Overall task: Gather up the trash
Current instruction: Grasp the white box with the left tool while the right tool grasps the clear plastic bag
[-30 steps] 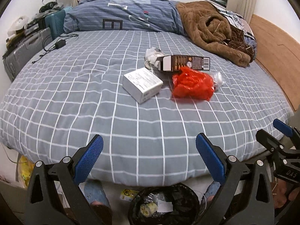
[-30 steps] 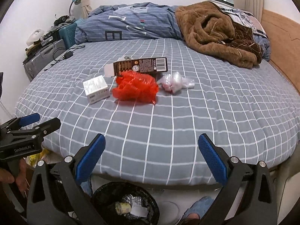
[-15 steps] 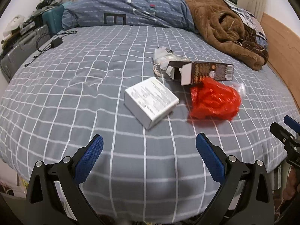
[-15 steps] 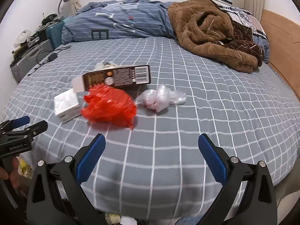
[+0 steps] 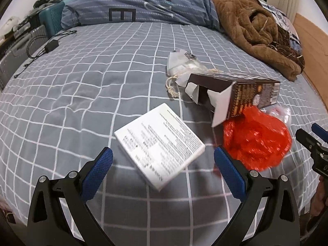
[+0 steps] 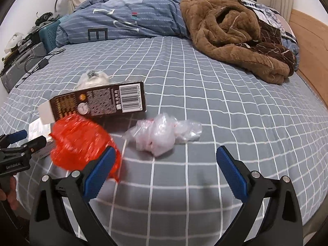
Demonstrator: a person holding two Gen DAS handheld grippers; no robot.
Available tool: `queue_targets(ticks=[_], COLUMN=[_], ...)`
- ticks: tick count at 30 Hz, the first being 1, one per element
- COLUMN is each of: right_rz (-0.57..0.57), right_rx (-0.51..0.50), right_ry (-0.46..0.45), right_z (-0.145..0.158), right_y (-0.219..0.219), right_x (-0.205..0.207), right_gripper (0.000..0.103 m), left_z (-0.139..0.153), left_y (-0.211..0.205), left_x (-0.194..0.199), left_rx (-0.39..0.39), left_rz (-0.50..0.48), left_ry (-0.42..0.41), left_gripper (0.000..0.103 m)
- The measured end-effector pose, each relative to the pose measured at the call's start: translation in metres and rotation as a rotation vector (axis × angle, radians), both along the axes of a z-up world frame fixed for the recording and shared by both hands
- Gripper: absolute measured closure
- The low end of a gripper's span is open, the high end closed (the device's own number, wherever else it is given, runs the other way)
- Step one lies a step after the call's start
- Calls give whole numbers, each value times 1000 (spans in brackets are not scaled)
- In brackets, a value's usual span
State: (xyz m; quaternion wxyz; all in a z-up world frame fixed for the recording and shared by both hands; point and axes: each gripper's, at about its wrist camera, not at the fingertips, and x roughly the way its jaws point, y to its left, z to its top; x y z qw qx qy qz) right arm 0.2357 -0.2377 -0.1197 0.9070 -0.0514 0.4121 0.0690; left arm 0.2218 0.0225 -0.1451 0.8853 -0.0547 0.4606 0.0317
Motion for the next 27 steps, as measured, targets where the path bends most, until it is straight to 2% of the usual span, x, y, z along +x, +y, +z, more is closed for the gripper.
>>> queue_targets(ticks=[9,13,16,20,23,27], right_rz=[5,7,23,48,61,52], right_rx=[7,20,26,43,35,67], right_ry=[22,34,36,52,46,46], right_z=[-17,-22,-23,-26,-25,-18], right_y=[4,3,5,10,11,4], right_x=[26,32,34,36,36,35], right_gripper=[15,23,33,53,65,70], left_z=[-17,-18,-19,-19,-17,-16], left_y=[4,6,7,7,7,5], left_x=[16,18,17,17,13,10], left_rx=[-3,-7,-13,-17,-24,-19], left_rz=[18,24,25,29,30,23], left_ry=[19,11,9,4,-2,-4], left_gripper=[6,6,7,9,12,15])
